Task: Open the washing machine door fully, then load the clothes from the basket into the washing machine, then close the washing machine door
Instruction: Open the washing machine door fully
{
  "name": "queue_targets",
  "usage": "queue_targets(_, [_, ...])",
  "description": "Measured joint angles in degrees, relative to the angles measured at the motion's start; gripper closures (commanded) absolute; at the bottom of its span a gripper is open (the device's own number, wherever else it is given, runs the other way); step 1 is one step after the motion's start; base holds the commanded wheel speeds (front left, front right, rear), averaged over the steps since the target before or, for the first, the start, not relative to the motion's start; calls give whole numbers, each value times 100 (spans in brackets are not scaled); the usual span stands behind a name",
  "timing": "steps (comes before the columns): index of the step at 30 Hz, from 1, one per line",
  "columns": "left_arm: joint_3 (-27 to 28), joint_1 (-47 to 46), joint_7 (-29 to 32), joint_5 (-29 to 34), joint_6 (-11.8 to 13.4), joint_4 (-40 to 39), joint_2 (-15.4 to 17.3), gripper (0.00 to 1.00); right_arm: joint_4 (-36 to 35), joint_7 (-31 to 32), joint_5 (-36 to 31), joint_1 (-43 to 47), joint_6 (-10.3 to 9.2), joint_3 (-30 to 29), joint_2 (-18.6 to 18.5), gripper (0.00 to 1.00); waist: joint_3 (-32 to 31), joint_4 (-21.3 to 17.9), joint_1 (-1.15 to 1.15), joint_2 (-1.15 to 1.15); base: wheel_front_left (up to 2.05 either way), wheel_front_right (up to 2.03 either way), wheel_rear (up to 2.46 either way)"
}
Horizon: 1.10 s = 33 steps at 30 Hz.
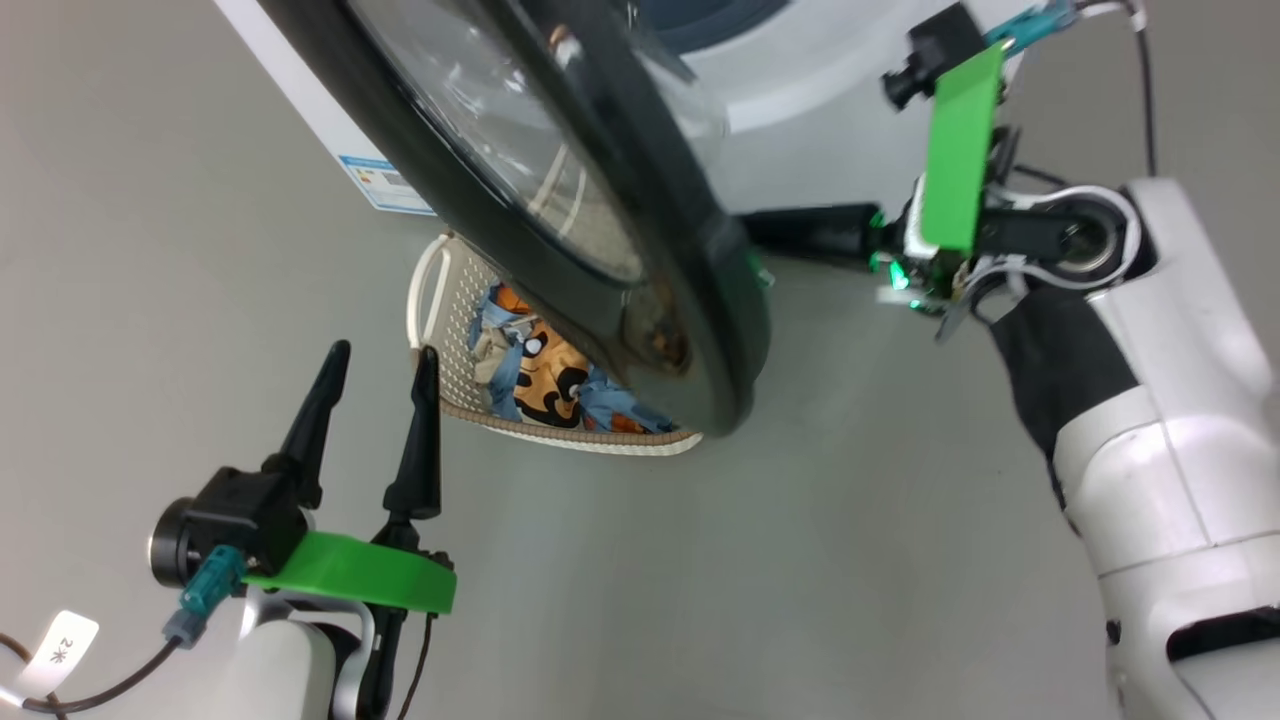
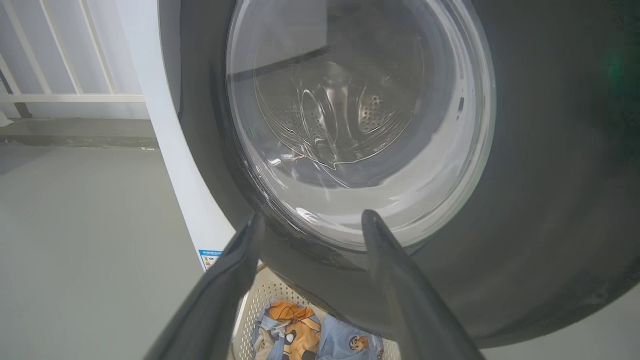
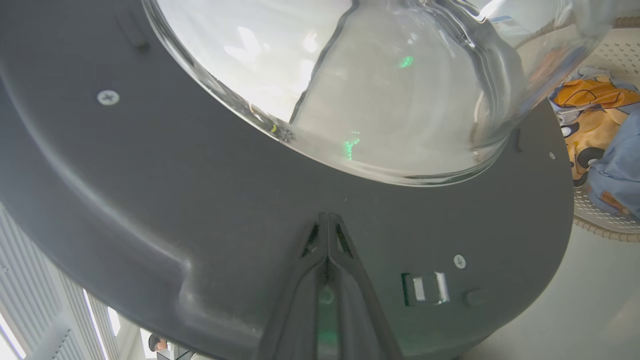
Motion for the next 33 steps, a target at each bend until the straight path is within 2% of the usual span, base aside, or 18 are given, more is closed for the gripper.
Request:
queue_targets(26, [103, 215, 0, 87, 0, -33, 2, 0, -85, -1395, 2175, 512, 0, 2709, -5, 100, -247, 98, 0, 0, 0, 0, 0])
queue_targets(33, [113, 217, 0, 92, -1, -24, 2, 0, -82, -1679, 2526, 489, 0, 3150, 1, 100, -256, 67, 0, 0, 0, 0, 0])
